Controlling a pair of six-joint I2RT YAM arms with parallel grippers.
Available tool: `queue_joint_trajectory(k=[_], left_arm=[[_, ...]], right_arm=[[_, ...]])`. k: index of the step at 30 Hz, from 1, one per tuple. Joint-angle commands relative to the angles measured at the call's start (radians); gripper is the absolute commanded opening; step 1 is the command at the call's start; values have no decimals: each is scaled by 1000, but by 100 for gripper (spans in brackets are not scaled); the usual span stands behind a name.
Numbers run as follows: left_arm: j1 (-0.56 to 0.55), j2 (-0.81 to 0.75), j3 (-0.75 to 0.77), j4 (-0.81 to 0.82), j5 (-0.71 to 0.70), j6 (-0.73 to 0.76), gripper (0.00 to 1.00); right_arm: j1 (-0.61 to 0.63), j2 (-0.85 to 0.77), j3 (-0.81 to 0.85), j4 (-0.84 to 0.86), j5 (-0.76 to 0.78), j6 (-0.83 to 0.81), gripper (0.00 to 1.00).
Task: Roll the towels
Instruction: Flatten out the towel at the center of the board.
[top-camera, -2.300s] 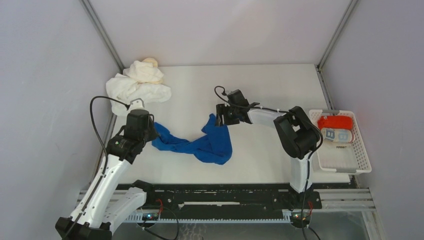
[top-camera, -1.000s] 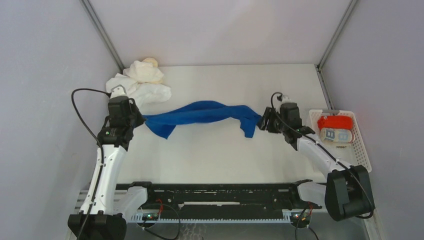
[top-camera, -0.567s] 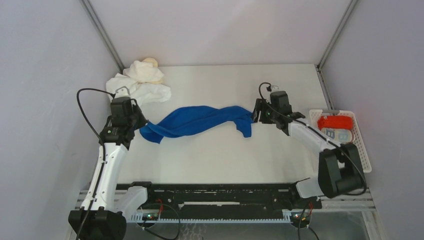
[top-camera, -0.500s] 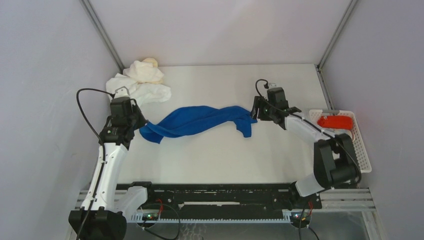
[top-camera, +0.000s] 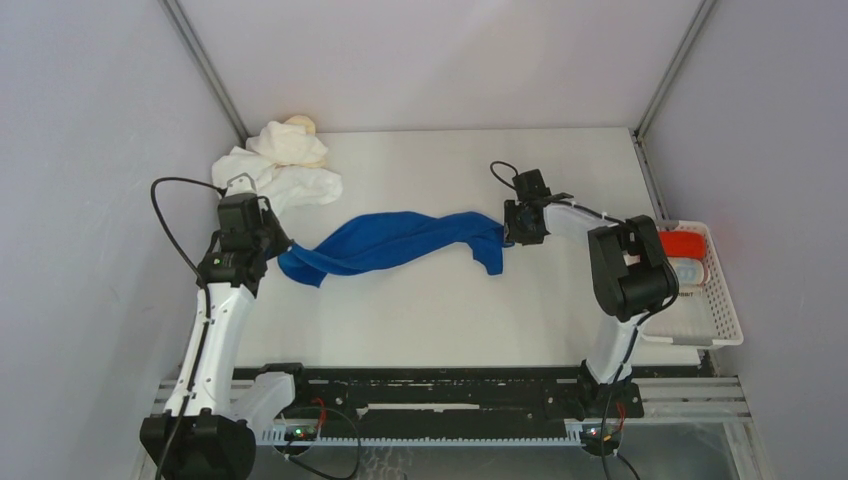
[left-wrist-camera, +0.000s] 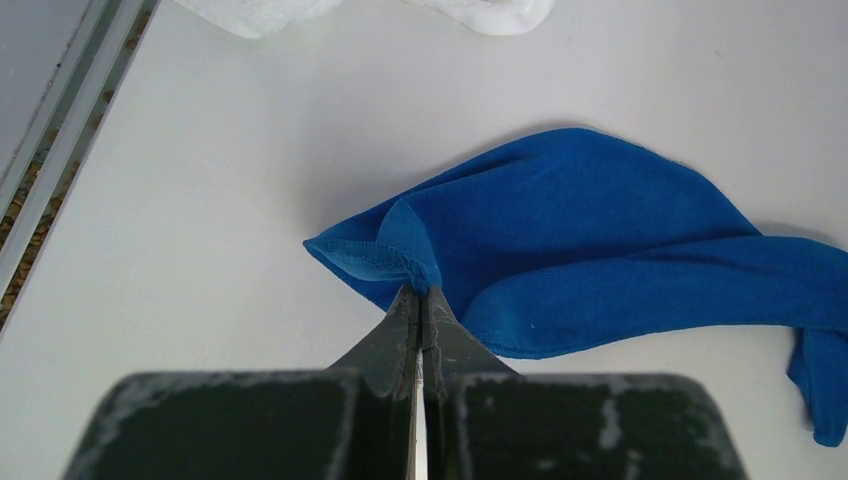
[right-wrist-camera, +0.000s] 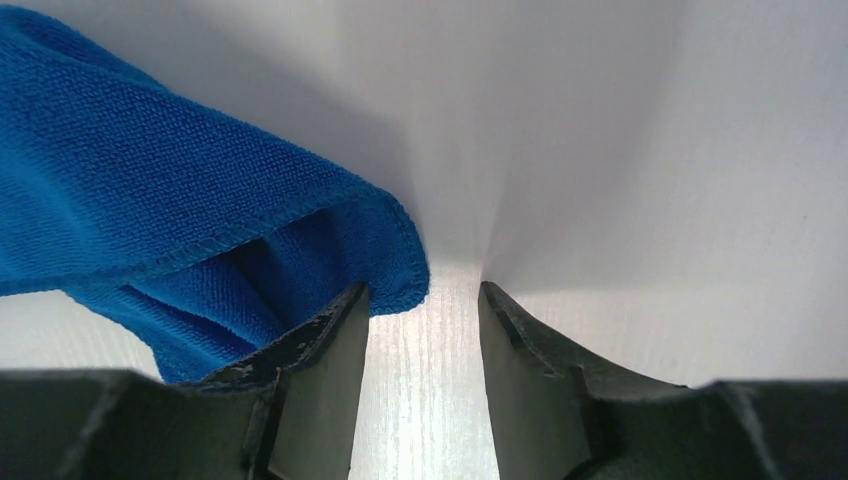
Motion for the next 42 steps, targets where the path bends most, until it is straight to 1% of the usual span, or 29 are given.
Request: queue_joint_trajectory(k=[1,5,8,10,16,17,18,19,21,24,29,32,35,38,42], left_arm=[[16,0,0,22,32,14,0],[21,3,-2,23,41,13,0],[23,0,-3,23,42,14,0],[24,-2,-3,23,42,14,0],[28,-9,-8,23,39,13,0],[31,-7,-8,21,41,11,0],[33,-5,-7,22,42,10,0],[37,-2,-5,24,42,9,0],[40,8,11,24,33,10,0],[46,35,93,2,24,4,0],[46,90,320,-13,9,-23,0],[46,119,468,-34,-3,-30,0],[45,130,588,-53,-24,-29,0],[46,115,664,-72,-31,-25,0],[46,24,633,-74,-23,-29,0]], right_arm=[[23,19,58,-53,41,-25,45],[49,55,95,-107,86,-30,45],[64,89,134,-133,90,-34,45],[69,123,159,-164,86,-32,44],[95,144,175,-215,108,-10,19],[95,145,175,-216,116,-13,14],[96,145,174,-216,130,-14,6],[91,143,174,-214,146,-18,0],[76,128,182,-212,180,-32,0],[43,71,231,-214,242,-76,0],[16,-52,382,-222,383,-211,0],[6,-134,440,-207,445,-281,0],[-8,-236,449,-190,471,-316,0],[-12,-348,421,-179,469,-328,0],[-9,-534,333,-183,466,-320,0]])
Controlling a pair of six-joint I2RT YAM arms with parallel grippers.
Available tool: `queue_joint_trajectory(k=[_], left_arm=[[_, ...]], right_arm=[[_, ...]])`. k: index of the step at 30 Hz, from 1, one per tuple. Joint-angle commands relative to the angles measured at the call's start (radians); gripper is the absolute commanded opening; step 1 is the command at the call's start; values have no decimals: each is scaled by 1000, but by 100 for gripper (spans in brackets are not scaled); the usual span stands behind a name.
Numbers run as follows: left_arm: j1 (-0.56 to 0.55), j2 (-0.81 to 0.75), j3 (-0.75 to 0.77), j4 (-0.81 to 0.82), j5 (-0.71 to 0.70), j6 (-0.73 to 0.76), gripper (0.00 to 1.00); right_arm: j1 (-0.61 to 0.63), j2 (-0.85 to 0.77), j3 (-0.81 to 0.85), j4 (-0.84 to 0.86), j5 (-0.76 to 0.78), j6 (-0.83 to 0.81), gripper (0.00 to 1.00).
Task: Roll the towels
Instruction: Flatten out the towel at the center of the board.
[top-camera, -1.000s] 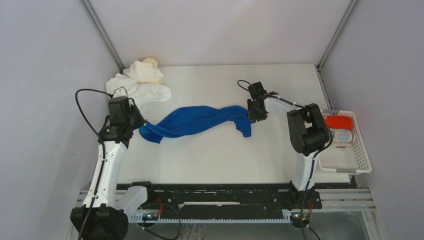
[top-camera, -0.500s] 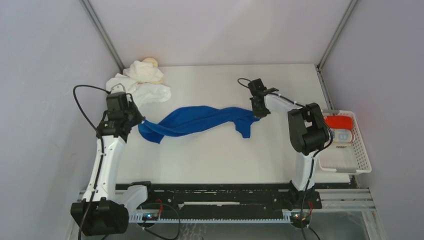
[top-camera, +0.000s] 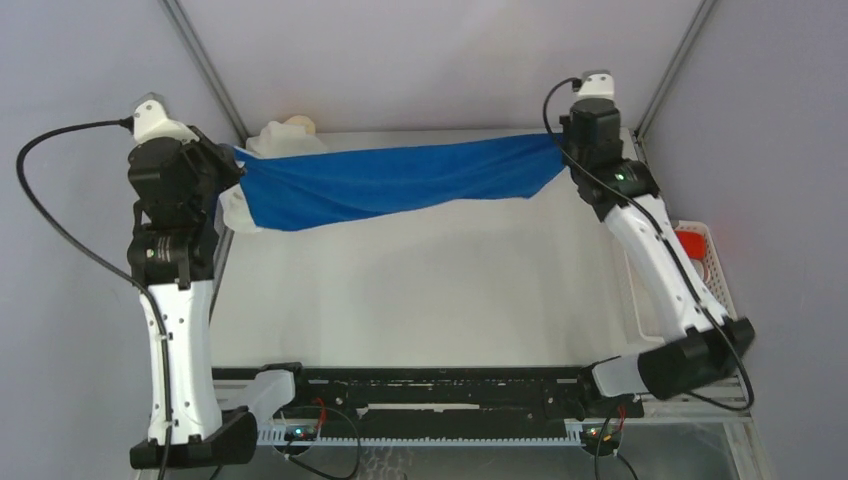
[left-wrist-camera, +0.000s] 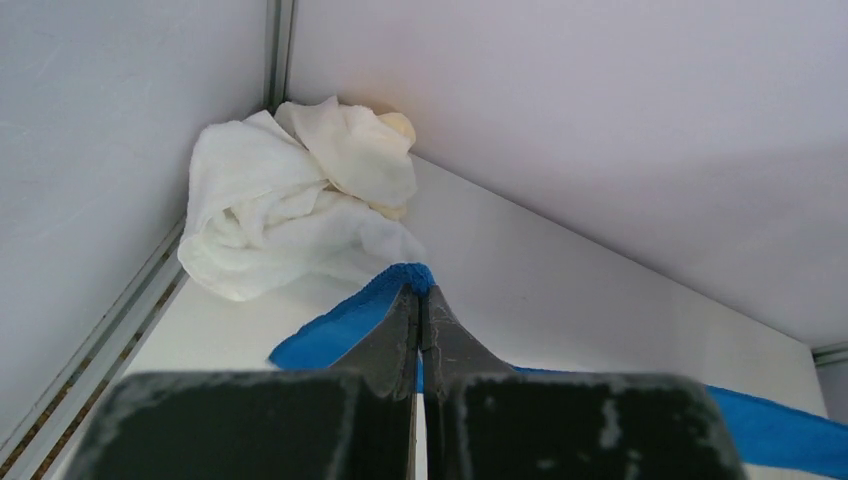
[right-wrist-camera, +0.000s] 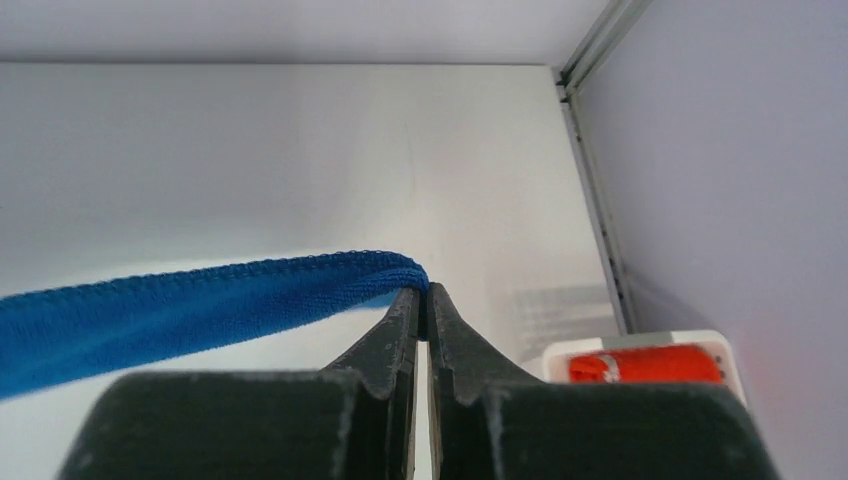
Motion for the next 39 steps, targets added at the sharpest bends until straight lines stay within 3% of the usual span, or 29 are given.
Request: queue_joint_trajectory(k=[1,10,17,23,26,29,33,39], left_arm=[[8,-117,-14,-15,-13,-12,0],[7,-431,-207,-102,-63,-72,0],[8,-450,-390,-84,-48,-132,0],[7,-214,-610,122,0,-196,0],[7,-26,-628,227,3,-229,0],[6,213,-543,282,28,-240,0],[7,554,-362,271,43,-242,0],[8,797,-182,249,58,-237,0]], right_arm=[[2,-196,-101,0,33,-21,0],[3,-630,-326,-52,-45,53,0],[-16,-659,-426,-99,-31,99,0],[-49,-381,-503,20,-88,139,0],[-71,-181,-496,124,-102,110,0],[-93,18,-440,235,-104,72,0],[-112,332,-248,223,-104,29,0],[-145,579,-22,142,-89,-24,0]])
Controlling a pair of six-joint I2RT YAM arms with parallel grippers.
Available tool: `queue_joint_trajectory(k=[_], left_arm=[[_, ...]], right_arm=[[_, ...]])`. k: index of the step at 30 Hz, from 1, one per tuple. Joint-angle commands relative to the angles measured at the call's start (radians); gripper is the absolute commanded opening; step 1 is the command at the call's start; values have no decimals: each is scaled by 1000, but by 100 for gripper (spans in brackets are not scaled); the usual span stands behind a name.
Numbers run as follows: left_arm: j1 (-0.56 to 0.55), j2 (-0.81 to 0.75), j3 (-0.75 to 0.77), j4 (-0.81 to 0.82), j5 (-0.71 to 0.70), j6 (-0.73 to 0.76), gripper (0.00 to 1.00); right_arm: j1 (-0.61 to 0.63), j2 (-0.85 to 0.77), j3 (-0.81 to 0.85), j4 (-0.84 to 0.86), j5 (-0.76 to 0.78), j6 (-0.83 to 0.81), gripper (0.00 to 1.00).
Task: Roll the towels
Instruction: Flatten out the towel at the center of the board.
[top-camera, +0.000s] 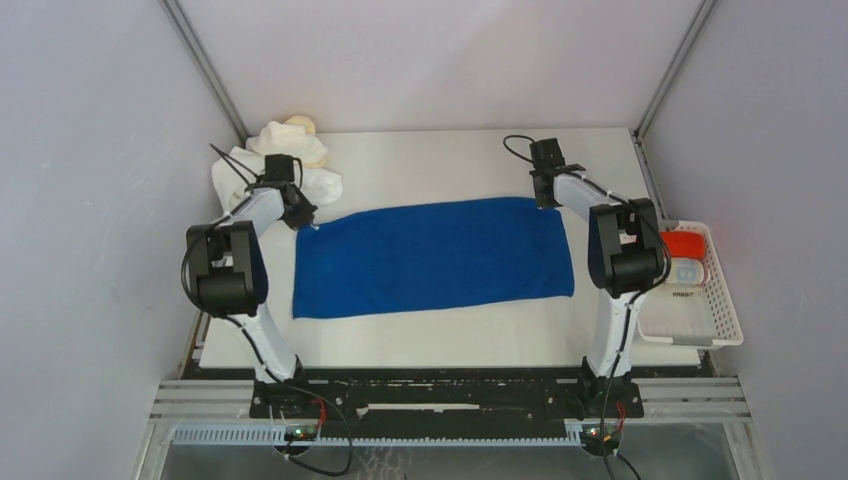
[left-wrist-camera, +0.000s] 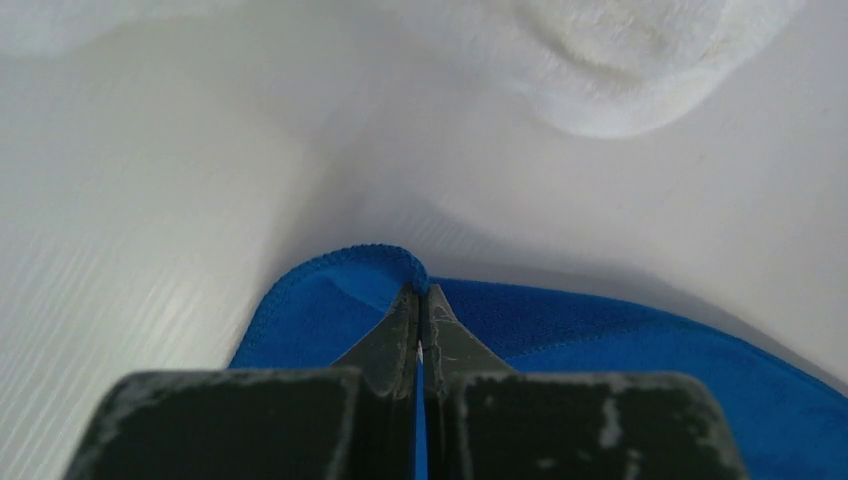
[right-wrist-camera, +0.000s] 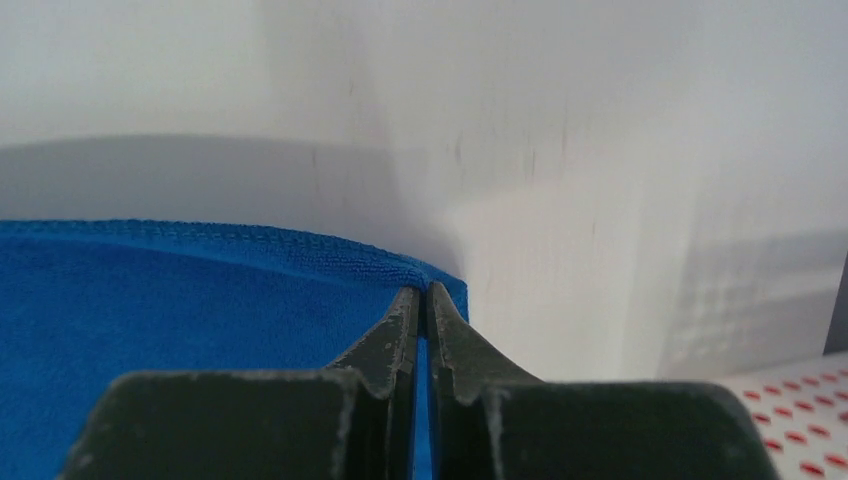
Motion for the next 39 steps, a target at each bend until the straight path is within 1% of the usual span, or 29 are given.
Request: queue_joint_trajectory(k=[1,6,9,11,14,19,25,29,34,39], left_arm=[[7,71,152,13,9,-2,0],[15,142,231,-12,22,18,0],[17,150,254,-13,43,30,0],[18,136,255,-22,46,44,0],[23,110,238,-31,35,51,0],[34,64,192,-33,56,51,0],[35,-37,76,-11,58,45,0],[38,-83,31,-12,58,48,0],[39,-119,22,-12,60,49,0],[39,-76,71,-23,67,48,0]], right_arm=[[-34,63,126,9,9,-63,0],[-67,126,192,24,-29,-87,0],[-82,138,211,26,-41,-92,0],[-88,118,191,51,-40,-96,0],[-98,84,151,77,-46,-106,0],[-107,42,80,82,-45,-109,0],[-107,-35,-31,112,5,-87,0],[-106,-94,-68,113,12,-85,0],[-107,-138,-83,124,10,-86,0],[-106,-140,-82,186,-50,-91,0]])
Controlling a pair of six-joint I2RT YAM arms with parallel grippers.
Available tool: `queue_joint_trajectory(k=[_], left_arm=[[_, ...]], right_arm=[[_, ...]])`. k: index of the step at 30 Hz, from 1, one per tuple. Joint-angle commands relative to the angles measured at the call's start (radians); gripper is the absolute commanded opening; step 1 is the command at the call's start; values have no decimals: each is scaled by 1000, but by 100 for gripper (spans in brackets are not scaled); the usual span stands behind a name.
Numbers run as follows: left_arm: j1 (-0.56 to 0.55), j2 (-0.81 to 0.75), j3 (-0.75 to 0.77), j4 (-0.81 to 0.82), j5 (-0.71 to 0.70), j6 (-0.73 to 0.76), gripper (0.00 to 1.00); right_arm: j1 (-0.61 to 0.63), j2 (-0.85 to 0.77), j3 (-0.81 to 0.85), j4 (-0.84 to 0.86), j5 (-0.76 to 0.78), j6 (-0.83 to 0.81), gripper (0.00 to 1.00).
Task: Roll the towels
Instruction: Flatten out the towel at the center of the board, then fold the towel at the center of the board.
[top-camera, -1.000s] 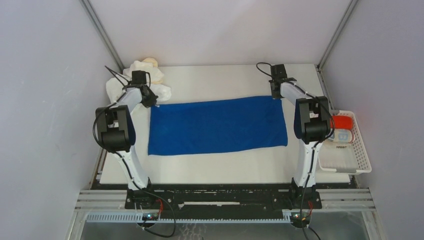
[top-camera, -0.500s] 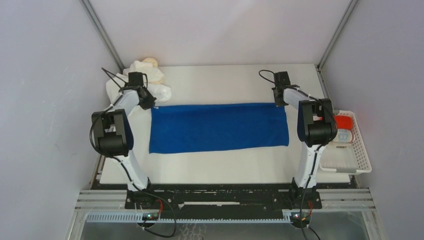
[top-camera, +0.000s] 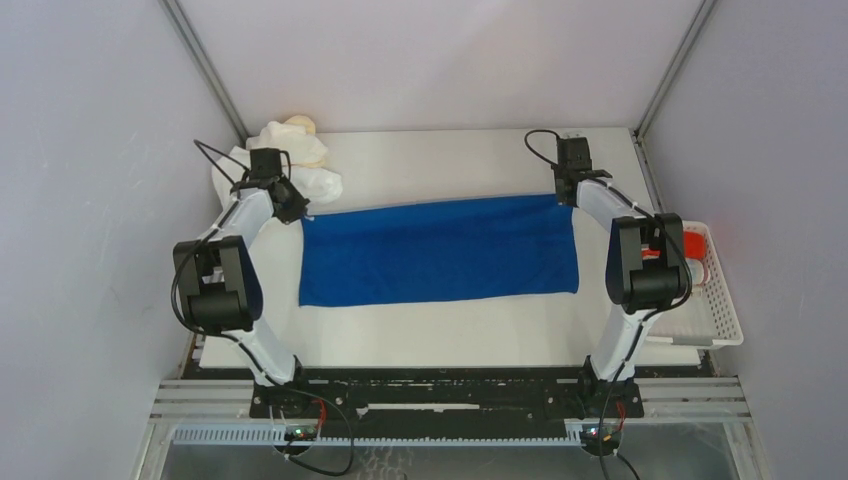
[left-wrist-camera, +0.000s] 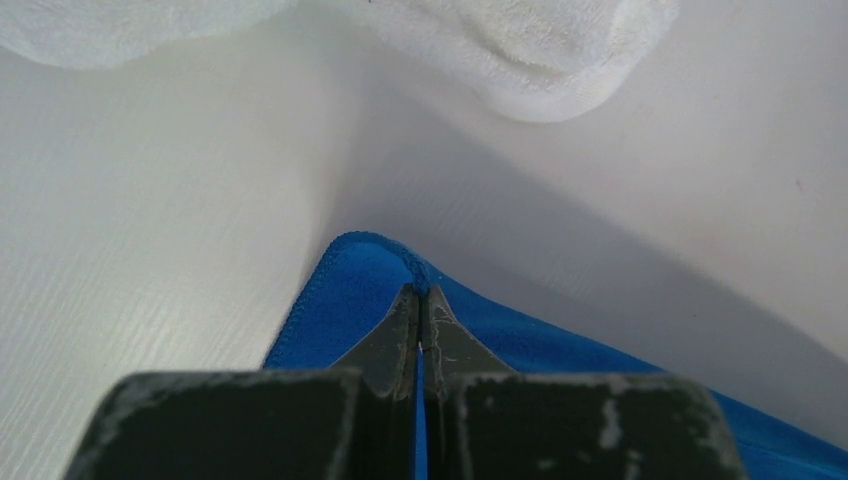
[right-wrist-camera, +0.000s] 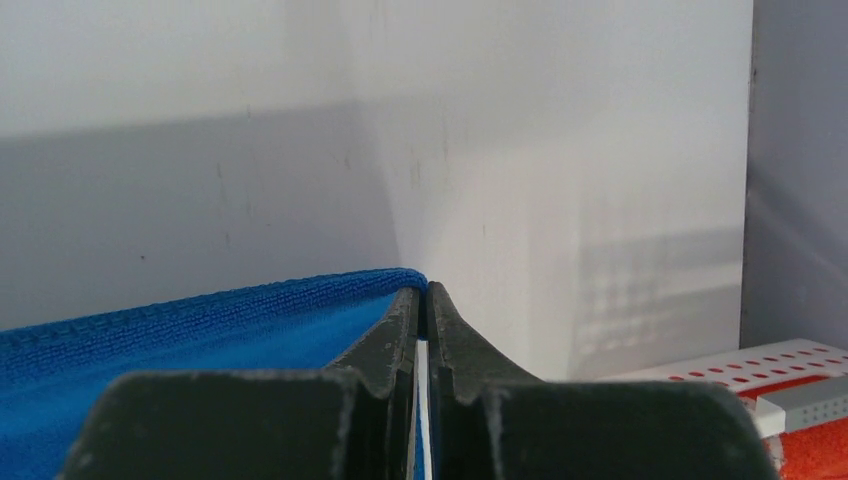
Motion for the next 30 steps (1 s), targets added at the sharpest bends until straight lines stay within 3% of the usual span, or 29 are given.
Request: queue_joint_trajectory(k=[1,4,7,9,10,13,15,20,25,30], left_arm=[[11,5,48,14,4,17,0],[11,61,102,5,10,22,2],[12,124,162,1,21,25,17],[11,172,214,-9,37,30,21],[11,191,242,-18,39,35,23],[11,221,324,-66,20,57,37],[11,208,356,-110,9,68,44],[-35,-20,105,-49,13,34,63],[-103,-250,-281,64,78,-29,66],[-138,-334,-463,100,107,-45,66]], right_arm=[[-11,-28,4,91,-33,-1,0],[-13,28,70,62,-53,4,0],[-16,128,178,-17,-39,29,1],[-18,170,236,-45,-44,49,5],[-20,183,258,-51,-40,58,10],[-20,188,301,-60,-27,88,38],[-20,173,325,-110,-32,113,43],[-8,20,185,-200,-150,252,48],[3,-194,-125,-157,-269,391,49],[-1,-347,-336,-115,-298,462,53]])
